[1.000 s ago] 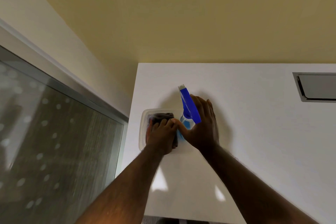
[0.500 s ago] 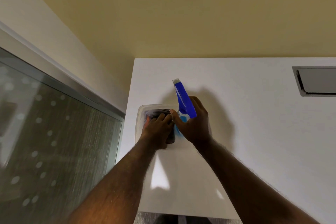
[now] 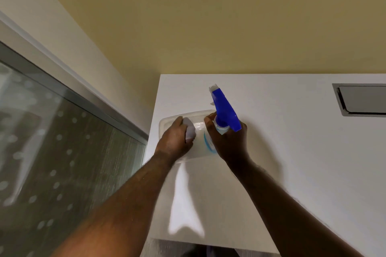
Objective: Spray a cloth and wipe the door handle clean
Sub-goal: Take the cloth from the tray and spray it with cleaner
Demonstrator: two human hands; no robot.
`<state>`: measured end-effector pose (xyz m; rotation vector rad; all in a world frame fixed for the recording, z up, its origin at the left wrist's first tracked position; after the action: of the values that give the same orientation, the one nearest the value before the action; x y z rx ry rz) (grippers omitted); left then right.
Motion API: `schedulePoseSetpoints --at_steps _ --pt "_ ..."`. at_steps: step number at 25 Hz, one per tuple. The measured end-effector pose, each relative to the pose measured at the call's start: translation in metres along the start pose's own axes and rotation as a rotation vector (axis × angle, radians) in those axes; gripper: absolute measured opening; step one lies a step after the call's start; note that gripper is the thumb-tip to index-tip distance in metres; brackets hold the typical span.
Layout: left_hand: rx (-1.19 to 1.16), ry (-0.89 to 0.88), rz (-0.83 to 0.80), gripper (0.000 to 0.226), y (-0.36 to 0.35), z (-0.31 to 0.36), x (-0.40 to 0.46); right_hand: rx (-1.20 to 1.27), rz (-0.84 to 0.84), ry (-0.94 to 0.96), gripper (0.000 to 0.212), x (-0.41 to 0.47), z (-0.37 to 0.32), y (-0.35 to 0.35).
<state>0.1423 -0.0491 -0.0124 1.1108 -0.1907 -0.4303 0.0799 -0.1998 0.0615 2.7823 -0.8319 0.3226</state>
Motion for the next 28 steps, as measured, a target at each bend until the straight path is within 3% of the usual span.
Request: schedulePoseSetpoints --at_steps 5,9,15,18,22,28 --pt "-0.454 0.355 0.136 0.017 0.047 -0.033 -0.012 0.105 0.069 -0.026 0.016 0.007 -0.027 0.017" --pt "-1.016 0.642 0.187 0.012 0.061 -0.046 -0.033 0.201 0.087 -0.108 0.018 0.012 -0.043 0.025" --pt "-1.709 0.675 0.164 0.037 0.068 -0.021 -0.036 0.139 -0.048 -0.055 0.032 0.014 -0.081 0.031" --pt "-1.877 0.634 0.108 0.039 0.073 0.003 -0.034 0.053 -0.223 -0.121 0.02 0.009 -0.083 0.014" --pt "-1.903 0.607 0.028 0.044 0.078 0.027 -0.034 0.04 -0.388 -0.2 0.013 -0.004 -0.087 -0.007" --pt "-1.927 0.533 0.135 0.038 0.091 0.029 -0.025 -0.013 -0.407 -0.185 0.014 -0.015 -0.095 -0.014"
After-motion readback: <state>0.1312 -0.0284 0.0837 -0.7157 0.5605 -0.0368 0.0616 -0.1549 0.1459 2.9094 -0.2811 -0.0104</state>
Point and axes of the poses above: each hand's wrist, its own x-axis towards the middle knuckle, its own y-axis out of the back of the hand, z = x × y, the point moved 10 cm from there along x, towards the middle knuckle, and after that the axes turned 4 degrees about z, right-handed, at the moved point
